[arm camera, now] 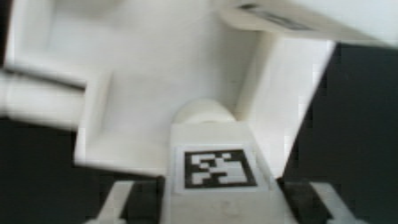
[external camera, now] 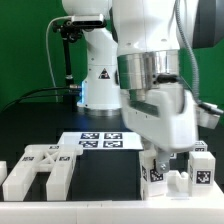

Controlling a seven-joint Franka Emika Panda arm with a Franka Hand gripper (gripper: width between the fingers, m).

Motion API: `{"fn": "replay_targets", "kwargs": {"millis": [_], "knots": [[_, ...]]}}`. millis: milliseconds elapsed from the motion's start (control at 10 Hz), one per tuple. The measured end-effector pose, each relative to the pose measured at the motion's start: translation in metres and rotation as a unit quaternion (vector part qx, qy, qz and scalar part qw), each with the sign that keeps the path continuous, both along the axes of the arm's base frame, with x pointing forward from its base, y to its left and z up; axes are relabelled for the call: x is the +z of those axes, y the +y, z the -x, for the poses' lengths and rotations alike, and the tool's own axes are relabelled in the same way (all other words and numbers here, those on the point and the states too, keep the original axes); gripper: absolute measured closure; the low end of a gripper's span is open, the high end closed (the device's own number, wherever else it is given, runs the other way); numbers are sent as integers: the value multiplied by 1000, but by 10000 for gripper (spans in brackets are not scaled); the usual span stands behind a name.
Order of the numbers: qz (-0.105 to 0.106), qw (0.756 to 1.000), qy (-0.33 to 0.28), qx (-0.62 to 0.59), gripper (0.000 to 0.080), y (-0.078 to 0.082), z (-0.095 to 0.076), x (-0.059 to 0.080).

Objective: Assemble chair

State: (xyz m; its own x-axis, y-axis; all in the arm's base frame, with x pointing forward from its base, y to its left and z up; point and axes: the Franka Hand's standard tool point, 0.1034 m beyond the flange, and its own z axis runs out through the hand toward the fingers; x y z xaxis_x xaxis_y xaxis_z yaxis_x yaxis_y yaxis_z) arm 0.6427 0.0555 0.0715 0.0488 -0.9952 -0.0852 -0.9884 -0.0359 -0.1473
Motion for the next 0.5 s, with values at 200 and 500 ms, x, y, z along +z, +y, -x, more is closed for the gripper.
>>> {"fn": "replay_targets", "kwargs": {"millis": [200, 500], "knots": [[-18, 998, 1, -68, 514, -1, 0, -1], [4, 997, -9, 81, 251, -2, -1, 0]]}}
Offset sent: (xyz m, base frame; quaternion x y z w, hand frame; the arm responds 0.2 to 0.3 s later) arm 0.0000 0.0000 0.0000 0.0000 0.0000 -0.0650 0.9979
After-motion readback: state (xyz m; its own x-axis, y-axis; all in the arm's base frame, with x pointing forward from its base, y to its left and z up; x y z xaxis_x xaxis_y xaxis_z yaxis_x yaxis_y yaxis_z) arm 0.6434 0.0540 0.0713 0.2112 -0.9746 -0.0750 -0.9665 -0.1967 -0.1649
